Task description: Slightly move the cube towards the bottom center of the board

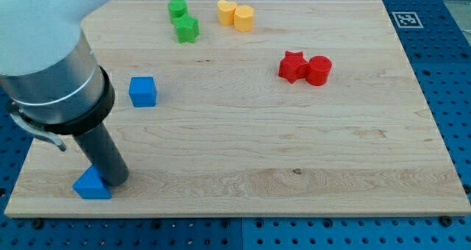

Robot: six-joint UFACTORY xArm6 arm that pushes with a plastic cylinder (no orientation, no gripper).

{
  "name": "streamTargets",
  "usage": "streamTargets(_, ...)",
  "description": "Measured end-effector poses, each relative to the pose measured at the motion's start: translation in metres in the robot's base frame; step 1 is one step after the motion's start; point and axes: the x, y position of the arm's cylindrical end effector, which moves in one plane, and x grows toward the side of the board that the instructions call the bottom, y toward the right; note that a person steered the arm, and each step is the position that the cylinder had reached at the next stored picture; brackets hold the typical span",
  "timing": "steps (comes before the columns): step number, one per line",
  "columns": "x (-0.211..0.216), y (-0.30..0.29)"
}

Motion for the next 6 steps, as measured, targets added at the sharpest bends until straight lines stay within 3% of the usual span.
streamTargets(1,-0.001,0.014)
streamTargets(2,-0.011,0.064)
streamTargets(4,-0.103,0.098)
streamTargets(6,-0.204,0.072)
